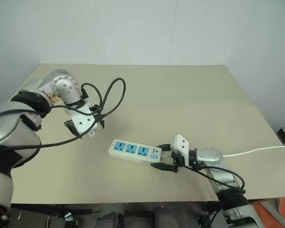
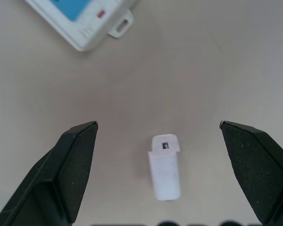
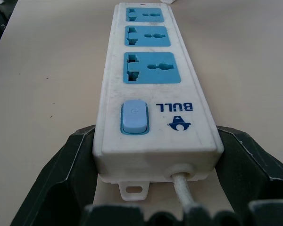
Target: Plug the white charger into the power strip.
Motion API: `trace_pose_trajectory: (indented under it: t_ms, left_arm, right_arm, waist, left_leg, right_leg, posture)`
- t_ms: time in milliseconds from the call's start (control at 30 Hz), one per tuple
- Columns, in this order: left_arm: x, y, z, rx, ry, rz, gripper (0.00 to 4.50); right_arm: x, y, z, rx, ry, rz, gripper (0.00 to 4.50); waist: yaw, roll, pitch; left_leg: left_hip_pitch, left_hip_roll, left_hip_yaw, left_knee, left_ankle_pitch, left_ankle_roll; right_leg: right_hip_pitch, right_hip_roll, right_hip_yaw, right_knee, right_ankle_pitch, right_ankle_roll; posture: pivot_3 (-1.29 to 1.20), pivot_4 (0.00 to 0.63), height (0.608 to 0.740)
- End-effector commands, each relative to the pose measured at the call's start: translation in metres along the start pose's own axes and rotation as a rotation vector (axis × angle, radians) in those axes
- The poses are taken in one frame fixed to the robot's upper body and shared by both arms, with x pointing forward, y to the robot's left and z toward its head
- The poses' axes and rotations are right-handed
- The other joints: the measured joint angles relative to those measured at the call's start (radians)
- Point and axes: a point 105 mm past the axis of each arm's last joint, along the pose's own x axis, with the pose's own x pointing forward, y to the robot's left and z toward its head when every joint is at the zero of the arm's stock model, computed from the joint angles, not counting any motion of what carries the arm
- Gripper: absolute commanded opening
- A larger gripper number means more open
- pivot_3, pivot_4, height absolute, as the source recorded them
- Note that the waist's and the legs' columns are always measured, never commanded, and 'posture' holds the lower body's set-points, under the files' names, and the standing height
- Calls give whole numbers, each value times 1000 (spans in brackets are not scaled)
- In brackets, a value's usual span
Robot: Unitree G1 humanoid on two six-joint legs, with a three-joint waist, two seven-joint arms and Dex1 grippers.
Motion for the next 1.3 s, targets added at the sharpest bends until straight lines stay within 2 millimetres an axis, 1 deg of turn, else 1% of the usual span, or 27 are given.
trace_pose_trajectory:
  t_ms: [33, 233, 567, 800, 1000, 1300]
  left_arm:
    - [-7, 1, -3, -1, 17, 19, 4500]
    - [-1, -3, -5, 48, 64, -39, 4500]
    - [12, 8, -15, 64, 170, 4, 4500]
    - [22, 9, -22, 79, 229, 4, 4500]
    - [27, 10, -21, 52, 210, 25, 4500]
    - [40, 4, -23, 28, 206, 9, 4500]
  right_arm:
    - [7, 5, -2, -4, 23, 10, 3396]
    - [11, 6, -1, -8, 19, -7, 3396]
    - [9, 4, -1, -2, 25, -46, 3396]
    - [7, 4, -5, -5, 48, -65, 3396]
    - [5, 2, -6, -3, 55, -70, 3396]
    - [4, 0, -7, -7, 68, -77, 3396]
  waist:
    - [1, 0, 0]
    - [1, 0, 0]
    - [1, 0, 0]
    - [2, 0, 0]
    - [3, -1, 0]
    - [3, -1, 0]
  left_leg:
    - [0, 0, 0, 0, 0, 0]
    - [0, 0, 0, 1, 0, 0]
    - [0, 0, 0, 1, 0, 0]
    - [0, 0, 0, 1, 0, 0]
    - [0, 0, 0, 1, 0, 0]
    - [1, 0, 0, 1, 0, 0]
  right_leg:
    - [0, 0, 0, 0, 0, 0]
    - [0, 0, 0, 0, 0, 0]
    - [0, 0, 0, 0, 0, 0]
    - [1, 0, 0, 0, 1, 1]
    - [1, 0, 0, 1, 1, 1]
    - [2, 0, 0, 1, 1, 1]
  posture:
    - [0, 150, 740]
    - [0, 150, 740]
    - [0, 150, 740]
    - [0, 150, 740]
    - [0, 150, 740]
    - [0, 150, 740]
